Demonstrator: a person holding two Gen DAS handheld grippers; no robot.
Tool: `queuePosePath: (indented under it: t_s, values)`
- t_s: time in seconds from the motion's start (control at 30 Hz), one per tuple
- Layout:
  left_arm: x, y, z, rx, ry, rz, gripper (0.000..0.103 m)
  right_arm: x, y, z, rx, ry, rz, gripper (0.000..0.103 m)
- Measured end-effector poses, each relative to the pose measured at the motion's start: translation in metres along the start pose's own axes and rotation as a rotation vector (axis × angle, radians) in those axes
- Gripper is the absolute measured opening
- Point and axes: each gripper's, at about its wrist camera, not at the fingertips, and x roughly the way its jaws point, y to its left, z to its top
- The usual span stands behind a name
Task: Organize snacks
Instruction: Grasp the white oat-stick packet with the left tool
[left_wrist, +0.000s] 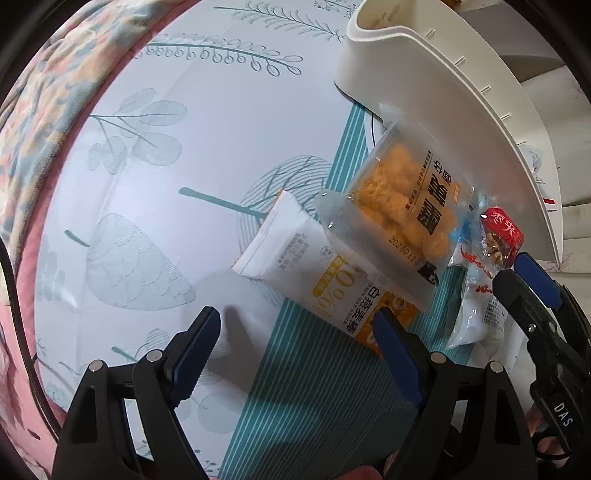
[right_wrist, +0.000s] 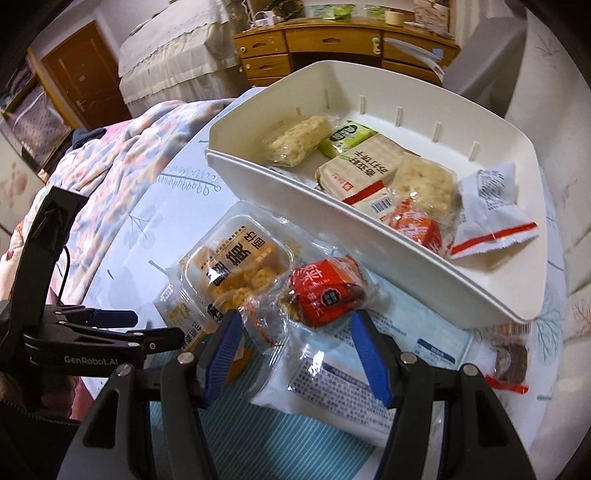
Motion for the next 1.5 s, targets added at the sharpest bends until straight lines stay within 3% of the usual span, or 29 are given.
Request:
queuePosePath:
  t_s: [0.67,1.1,1.2,1.33,1.5]
  values:
    - [0.020,-0.034,0.041,0.036,0.002,0.047,0.084,0.017,-0.014,0.006,-0.014,-0.008,0.006,0.062]
    - [0.027,-0.057,0.044,-0.003,-0.020,0.112,0.087,0.023,-0.012,0.010,-0.037,-0.018,0.028,0.059]
    - [0.026,-0.060,0.041,-0.010,-0.013,0.106,0.082,0.023,-0.012,0.010,-0.041,-0.016,0.031,0.059]
    - [0.022,-0.068,0.036,-0.013,-0.009,0.061,0.054,0.023,-0.011,0.010,-0.040,-0.013,0.029,0.059]
    - [0.022,-0.074,0.036,-0.037,0.006,0.043,0.047,0.021,-0.010,0.008,-0.036,-0.010,0.032,0.059]
